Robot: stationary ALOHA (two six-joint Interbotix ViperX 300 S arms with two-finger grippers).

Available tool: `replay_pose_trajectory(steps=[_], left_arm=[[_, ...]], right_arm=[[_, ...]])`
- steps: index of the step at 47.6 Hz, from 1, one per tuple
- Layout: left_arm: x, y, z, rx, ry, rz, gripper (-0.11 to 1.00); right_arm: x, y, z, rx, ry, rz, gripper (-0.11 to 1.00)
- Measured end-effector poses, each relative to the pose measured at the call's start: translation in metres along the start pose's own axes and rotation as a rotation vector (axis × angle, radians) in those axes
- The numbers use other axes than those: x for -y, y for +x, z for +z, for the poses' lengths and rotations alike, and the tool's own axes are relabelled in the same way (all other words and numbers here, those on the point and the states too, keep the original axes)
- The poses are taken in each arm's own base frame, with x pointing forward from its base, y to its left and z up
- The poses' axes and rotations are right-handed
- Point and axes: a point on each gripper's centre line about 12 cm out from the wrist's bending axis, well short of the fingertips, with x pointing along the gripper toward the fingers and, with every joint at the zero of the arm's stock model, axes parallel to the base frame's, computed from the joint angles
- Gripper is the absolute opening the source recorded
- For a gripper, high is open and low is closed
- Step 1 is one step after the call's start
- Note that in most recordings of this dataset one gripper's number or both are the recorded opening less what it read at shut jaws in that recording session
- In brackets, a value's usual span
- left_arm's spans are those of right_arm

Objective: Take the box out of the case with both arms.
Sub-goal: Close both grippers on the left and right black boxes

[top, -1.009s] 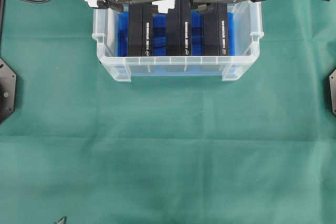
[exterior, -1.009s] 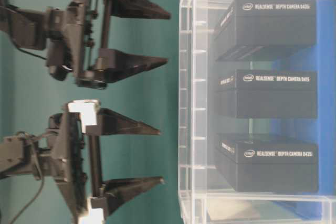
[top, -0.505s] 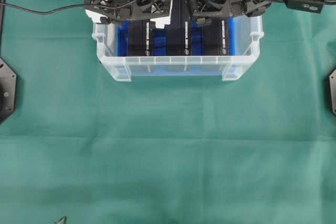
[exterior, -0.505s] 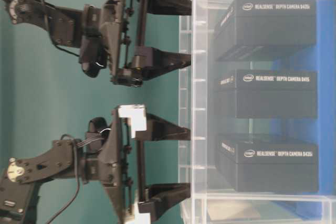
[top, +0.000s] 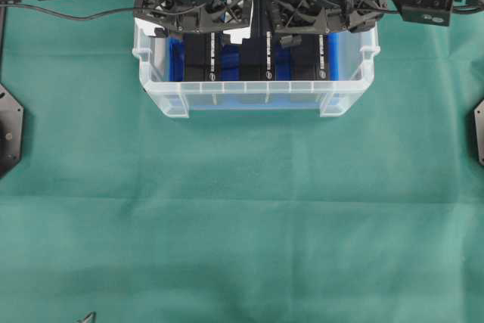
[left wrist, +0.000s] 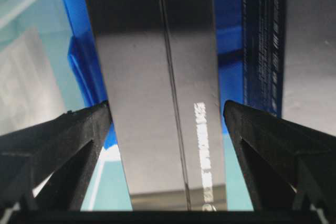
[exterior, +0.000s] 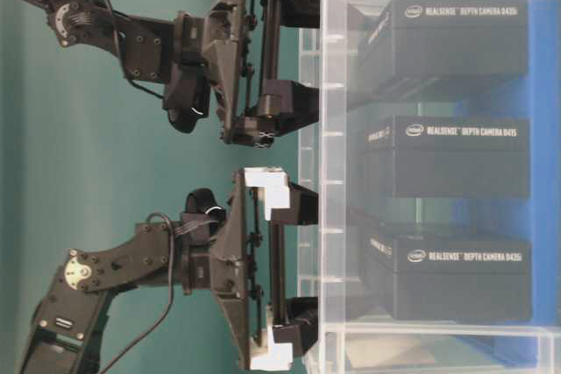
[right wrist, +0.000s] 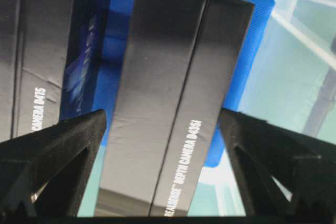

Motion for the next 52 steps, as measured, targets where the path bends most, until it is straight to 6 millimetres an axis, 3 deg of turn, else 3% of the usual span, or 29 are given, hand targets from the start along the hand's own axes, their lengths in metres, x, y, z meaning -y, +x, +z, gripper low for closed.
replay_pose_trajectory(steps=[14, 45, 48, 52], left_arm=[[-0.003, 0.01, -0.001, 0.002, -0.003, -0.011, 0.91], [-0.003, 0.01, -0.002, -0.002, 0.006, -0.019, 0.9], [-0.003, 0.01, -0.003, -0.005, 0.012, -0.022, 0.88], [-0.003, 0.01, -0.006, -0.009, 0.039, -0.019, 0.77]], right_arm=[[0.001, 0.006, -0.001, 0.004, 0.002, 0.02, 0.97], [0.005, 0.01, -0.005, -0.03, 0.019, -0.008, 0.96], [0.006, 0.01, -0.006, -0.038, 0.019, -0.02, 0.95], [0.008, 0.009, -0.007, -0.045, 0.02, -0.038, 0.93]])
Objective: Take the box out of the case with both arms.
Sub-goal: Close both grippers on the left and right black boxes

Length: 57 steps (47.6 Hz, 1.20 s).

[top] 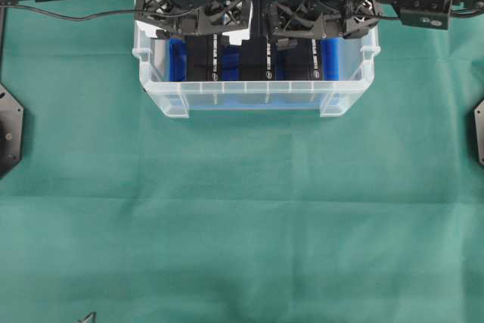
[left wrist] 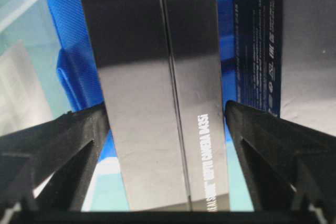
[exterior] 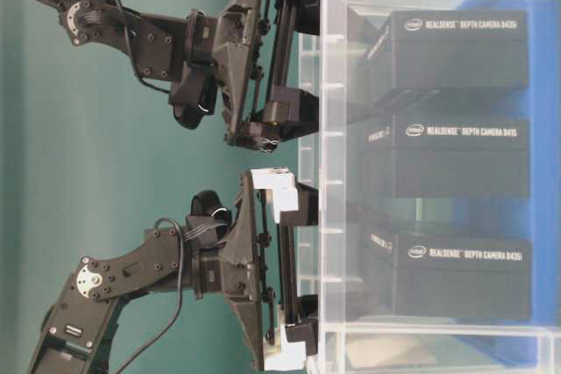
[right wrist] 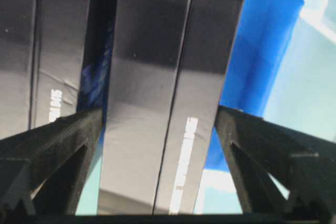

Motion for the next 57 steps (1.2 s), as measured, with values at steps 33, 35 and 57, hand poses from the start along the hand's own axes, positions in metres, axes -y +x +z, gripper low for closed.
replay_pose_trajectory(steps=[33, 35, 57], left_arm=[[0.0008, -0.0011, -0.0053, 0.0, 0.012, -0.006, 0.63], [0.0011, -0.0015, -0.0051, 0.001, 0.012, -0.007, 0.63], [0.0012, -0.004, -0.0056, 0.0, 0.002, -0.004, 0.63]], right_arm=[[0.0025, -0.0039, -0.005, -0.012, -0.013, -0.044, 0.65], [0.0024, -0.0039, -0.0049, -0.011, -0.013, -0.042, 0.65], [-0.0013, -0.0076, -0.004, -0.008, 0.023, -0.035, 0.65]])
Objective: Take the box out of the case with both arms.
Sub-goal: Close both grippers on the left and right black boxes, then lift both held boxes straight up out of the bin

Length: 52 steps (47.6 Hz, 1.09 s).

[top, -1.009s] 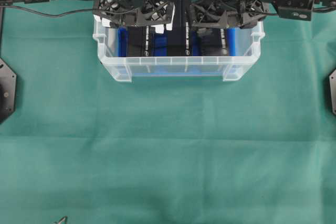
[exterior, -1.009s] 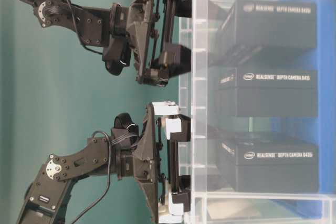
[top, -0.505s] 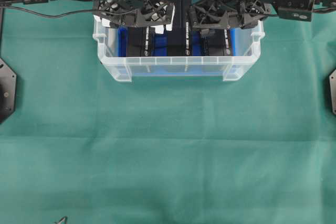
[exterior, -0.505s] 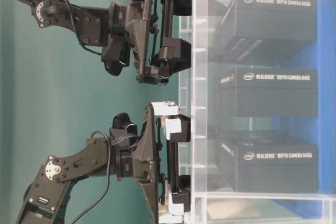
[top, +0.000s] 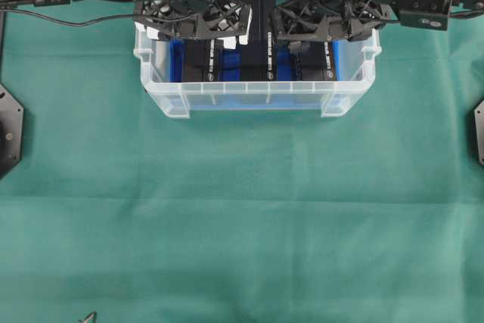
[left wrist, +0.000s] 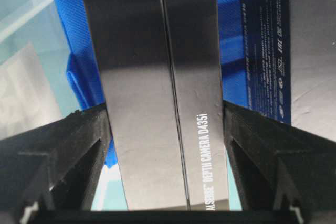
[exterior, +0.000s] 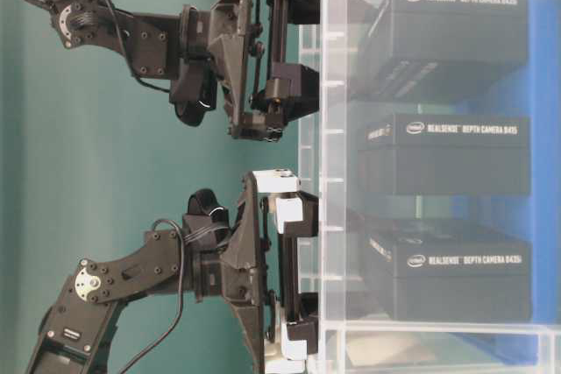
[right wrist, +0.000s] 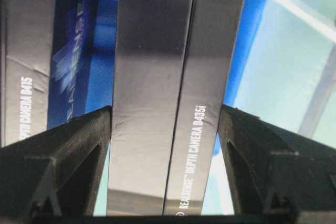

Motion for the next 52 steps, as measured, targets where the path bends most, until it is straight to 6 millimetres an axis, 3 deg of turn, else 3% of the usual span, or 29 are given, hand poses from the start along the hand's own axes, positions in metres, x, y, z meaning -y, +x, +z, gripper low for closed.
replay_pose_trajectory(steps=[16, 35, 52], left_arm=[[0.003, -0.026, -0.001, -0.004, 0.004, 0.005, 0.63], [0.01, -0.098, 0.006, 0.027, 0.007, -0.06, 0.63], [0.007, -0.159, 0.008, 0.035, 0.015, -0.078, 0.63]], right_arm=[[-0.009, -0.018, 0.004, 0.012, 0.059, 0.032, 0.65], [-0.012, -0.065, 0.012, 0.043, 0.061, 0.028, 0.65], [-0.015, -0.122, 0.015, 0.058, 0.072, 0.043, 0.65]])
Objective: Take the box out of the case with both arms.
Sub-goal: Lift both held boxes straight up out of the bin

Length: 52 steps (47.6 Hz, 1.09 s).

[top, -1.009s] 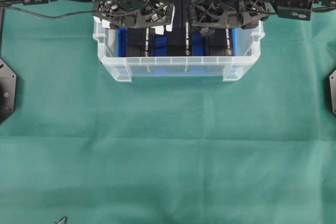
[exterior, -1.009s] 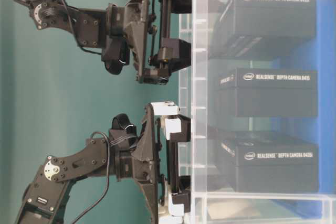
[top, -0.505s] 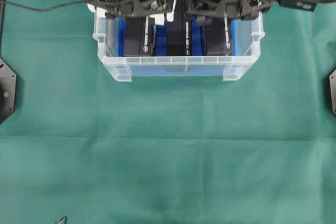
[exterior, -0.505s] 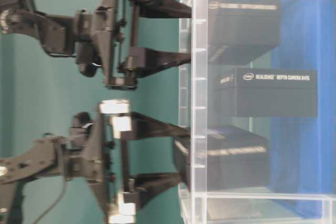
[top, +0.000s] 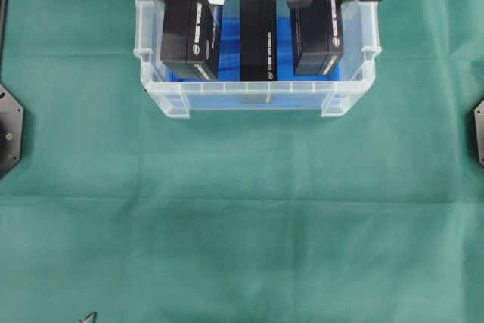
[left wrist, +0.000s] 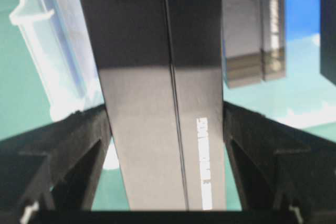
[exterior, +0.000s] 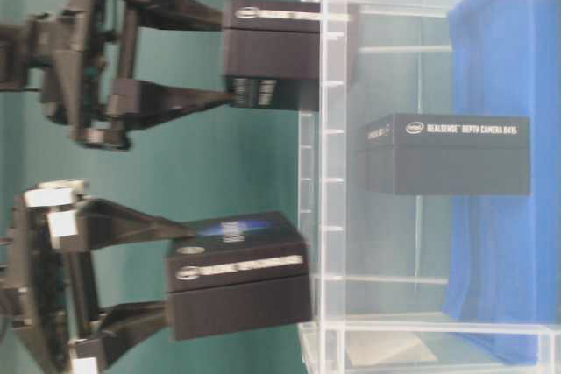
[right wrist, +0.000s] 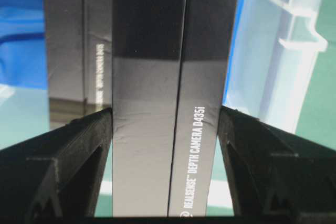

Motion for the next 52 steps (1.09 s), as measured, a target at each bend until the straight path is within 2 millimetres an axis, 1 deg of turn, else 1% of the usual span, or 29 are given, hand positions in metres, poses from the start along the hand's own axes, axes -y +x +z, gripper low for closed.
replay_pose_trajectory(steps=[6, 19, 23, 27, 36, 40, 52], left_arm=[[0.004, -0.02, -0.002, 0.005, 0.018, -0.015, 0.63], [0.005, -0.061, -0.005, 0.006, 0.031, -0.026, 0.63], [0.007, -0.068, -0.003, 0.007, 0.028, -0.029, 0.63], [0.01, -0.075, -0.004, 0.003, 0.037, -0.025, 0.63], [0.015, -0.085, -0.006, -0.005, 0.058, -0.016, 0.63], [0.017, -0.086, -0.007, -0.006, 0.068, -0.014, 0.63], [0.017, -0.086, -0.007, -0.007, 0.067, -0.011, 0.63]], right_arm=[[0.0, -0.02, 0.001, 0.0, 0.003, -0.005, 0.65], [0.001, -0.074, 0.003, 0.039, 0.009, 0.024, 0.65], [0.001, -0.088, 0.003, 0.045, 0.011, 0.043, 0.65], [-0.001, -0.095, 0.002, 0.047, 0.011, 0.049, 0.65], [-0.006, -0.102, 0.0, 0.042, 0.006, 0.042, 0.65], [-0.006, -0.105, -0.001, 0.042, 0.004, 0.042, 0.65], [-0.007, -0.105, -0.004, 0.04, -0.007, 0.042, 0.65]])
